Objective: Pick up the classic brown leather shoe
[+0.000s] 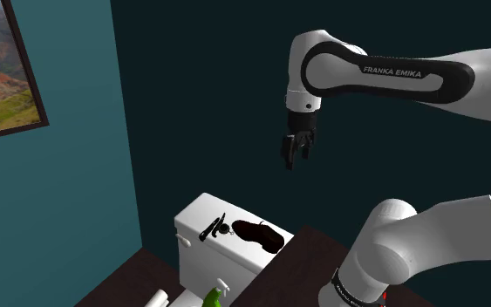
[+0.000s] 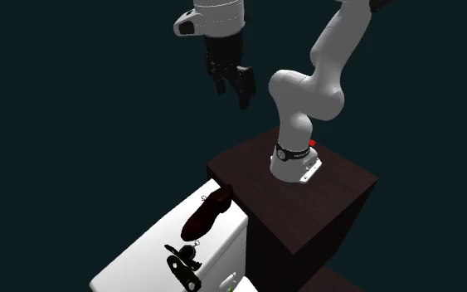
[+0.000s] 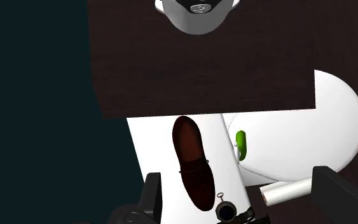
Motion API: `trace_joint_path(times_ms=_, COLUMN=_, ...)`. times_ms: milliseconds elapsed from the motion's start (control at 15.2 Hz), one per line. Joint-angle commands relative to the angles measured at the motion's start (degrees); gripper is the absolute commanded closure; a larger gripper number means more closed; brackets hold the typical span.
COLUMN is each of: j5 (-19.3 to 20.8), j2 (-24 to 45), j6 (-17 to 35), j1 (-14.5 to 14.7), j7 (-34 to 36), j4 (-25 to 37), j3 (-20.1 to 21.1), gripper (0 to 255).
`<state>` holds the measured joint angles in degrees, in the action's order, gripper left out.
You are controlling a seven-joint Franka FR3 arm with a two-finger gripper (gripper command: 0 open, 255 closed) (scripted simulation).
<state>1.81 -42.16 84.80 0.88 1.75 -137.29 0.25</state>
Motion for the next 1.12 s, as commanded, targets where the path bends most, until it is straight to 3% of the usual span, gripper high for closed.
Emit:
trace_joint_path(times_ms=0, j5=0.00, j2=0.00, j6=0.00, j1=0.00, j7=0.00, j4=0.00, j3=0.00, gripper=0)
trace_joint_path(times_ms=594, j5=1.32, j2=-0.27, j6=23.11, j1=0.27, j7=-4.74, j4=-17.88, j3=-3.21, gripper=0)
trace_joint_path(times_ms=1056, j5=2.16, j2=8.39, j6=44.94, j1=0.56, j7=-8.83, j4=-26.85, j3=-6.25, gripper=0)
